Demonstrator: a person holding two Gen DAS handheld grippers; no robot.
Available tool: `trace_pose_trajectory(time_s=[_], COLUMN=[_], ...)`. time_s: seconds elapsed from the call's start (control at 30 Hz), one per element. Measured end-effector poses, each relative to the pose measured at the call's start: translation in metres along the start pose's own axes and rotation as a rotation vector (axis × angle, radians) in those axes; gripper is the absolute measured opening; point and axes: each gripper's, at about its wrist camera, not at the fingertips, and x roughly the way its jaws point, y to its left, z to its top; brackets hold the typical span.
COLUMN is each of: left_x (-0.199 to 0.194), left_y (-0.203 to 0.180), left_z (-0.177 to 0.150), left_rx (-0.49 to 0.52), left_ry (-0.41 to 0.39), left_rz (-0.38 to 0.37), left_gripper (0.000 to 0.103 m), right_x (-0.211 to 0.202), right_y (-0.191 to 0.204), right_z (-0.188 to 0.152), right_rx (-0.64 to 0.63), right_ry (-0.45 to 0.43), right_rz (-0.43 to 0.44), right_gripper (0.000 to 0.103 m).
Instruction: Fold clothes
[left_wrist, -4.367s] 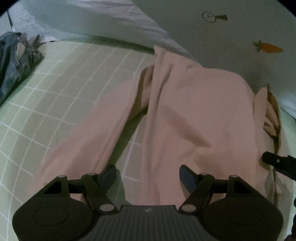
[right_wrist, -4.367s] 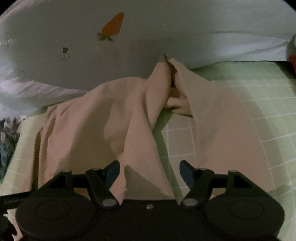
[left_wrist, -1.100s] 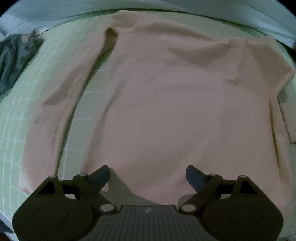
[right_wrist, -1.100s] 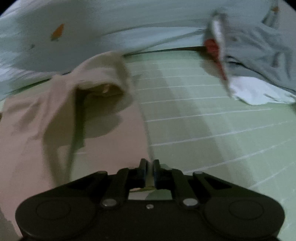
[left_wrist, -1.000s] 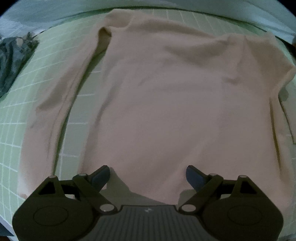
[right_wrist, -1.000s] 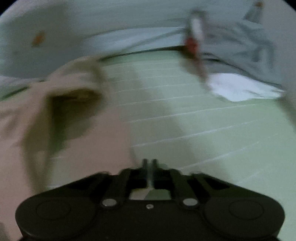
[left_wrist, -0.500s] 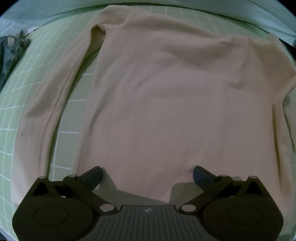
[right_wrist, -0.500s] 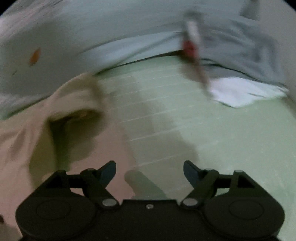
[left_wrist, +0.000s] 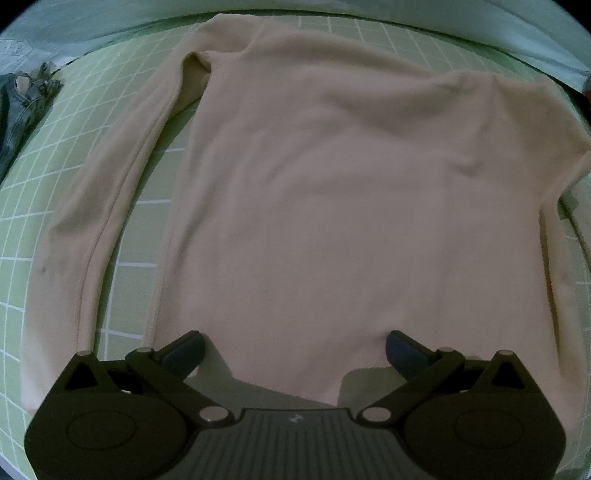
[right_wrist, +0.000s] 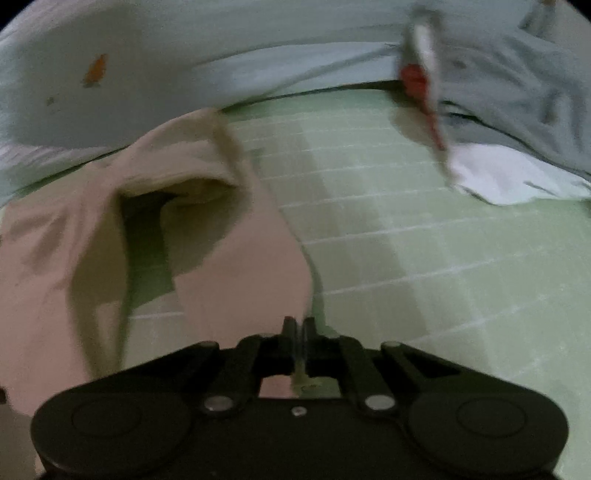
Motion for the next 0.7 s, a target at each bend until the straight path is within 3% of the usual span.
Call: trace_pose_trajectory(time_s=[0.2,0.43,0.63,0.67,0.7], left_x=[0.001,0.003,0.005,0.006,0.006], left_y=[-0.005,-0.006,-0.006,-0.006,-0.006], left_z=[0.004,0.013,0.018,0.019,0.020], left_rx=[-0.002,-0.003,-0.007,-0.007,-0.008], left_ry=[0.004,0.008,0.010,0.010,0.011], left_rz=[0.002,0.002,0.003,0.003,0.004], left_gripper=[0.103,0.103,0.103,0.103,0.103], right_x=[-0.004,-0.008,-0.007,-0.007,-0.006], right_y=[-0.070,-0.136,-0.136,-0.137,-0.137], right_z=[0.002,0.013,0.008,0.007,0.006], right_rx=[0.184,0.104,0.155,0.163,0.172], right_ry=[0.001,-0.029,-0.051,-0.054,-0.058], right_rz=[-0.087,-0.381,-0.410,-0.414,-0.419], right_gripper=[0.004,0.004,0.006,0.008,0.018])
